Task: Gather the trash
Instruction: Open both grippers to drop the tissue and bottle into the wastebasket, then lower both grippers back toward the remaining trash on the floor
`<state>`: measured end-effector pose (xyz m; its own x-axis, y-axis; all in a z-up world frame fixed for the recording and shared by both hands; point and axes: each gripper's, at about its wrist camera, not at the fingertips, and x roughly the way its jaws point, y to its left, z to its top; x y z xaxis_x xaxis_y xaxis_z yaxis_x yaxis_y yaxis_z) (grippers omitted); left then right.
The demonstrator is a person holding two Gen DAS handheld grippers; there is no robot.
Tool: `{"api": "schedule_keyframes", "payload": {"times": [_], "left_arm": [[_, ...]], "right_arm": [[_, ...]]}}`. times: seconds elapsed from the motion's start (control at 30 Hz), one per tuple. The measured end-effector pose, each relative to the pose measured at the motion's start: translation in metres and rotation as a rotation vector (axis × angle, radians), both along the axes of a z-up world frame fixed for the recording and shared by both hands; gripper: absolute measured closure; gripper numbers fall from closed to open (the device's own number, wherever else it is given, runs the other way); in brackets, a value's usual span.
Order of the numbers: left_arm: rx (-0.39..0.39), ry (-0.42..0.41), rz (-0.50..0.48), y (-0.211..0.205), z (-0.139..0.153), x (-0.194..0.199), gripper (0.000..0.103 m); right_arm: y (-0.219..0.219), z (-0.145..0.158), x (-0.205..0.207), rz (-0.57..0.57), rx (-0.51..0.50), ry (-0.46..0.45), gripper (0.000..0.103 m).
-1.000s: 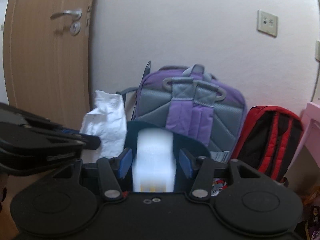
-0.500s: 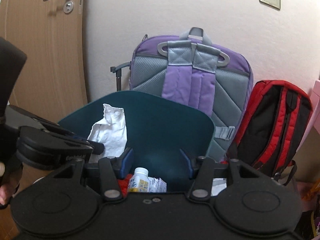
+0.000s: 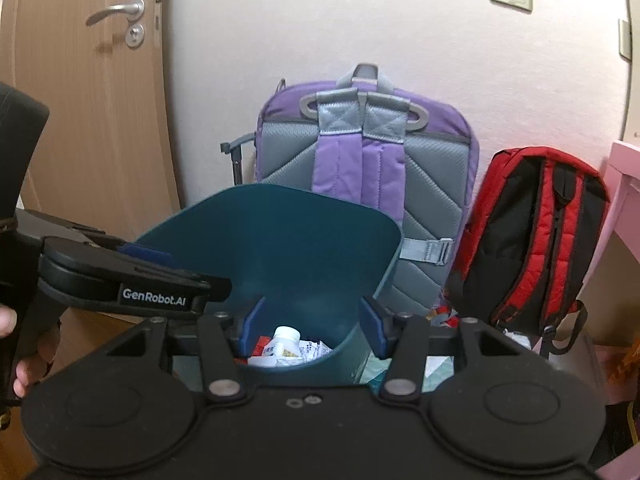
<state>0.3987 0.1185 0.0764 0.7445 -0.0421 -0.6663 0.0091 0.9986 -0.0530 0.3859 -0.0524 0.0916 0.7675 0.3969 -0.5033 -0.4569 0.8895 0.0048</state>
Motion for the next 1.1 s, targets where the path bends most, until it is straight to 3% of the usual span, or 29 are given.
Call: {"api": "schedule_keyframes", "payload": {"times": [0.4,0.67,0.87,1.1], "left_arm": [[0.015,-0.025,-0.008,-0.013,0.035,-0.070,0.041],[-0.004,-0.020,-0.043,-0.024,0.047,-0.128,0.041],[-0.017,0.010,-0.081,-0.032,0.029,-0.169,0.030],[-0.084,0.086,-0.065,-0.023,-0.022,-0.195,0.020]], "right_arm": [[-0.021,0.038,-0.065,0.030,0.040,-0.023,0.052],[-0.033,0.039,-0.112,0.066,0.082,0.016,0.051],[-0.044,0.015,-0.141,0.102,0.098,0.065,0.051],[-0.056,-0.032,-0.157,0.102,0.101,0.139,0.051]]}}
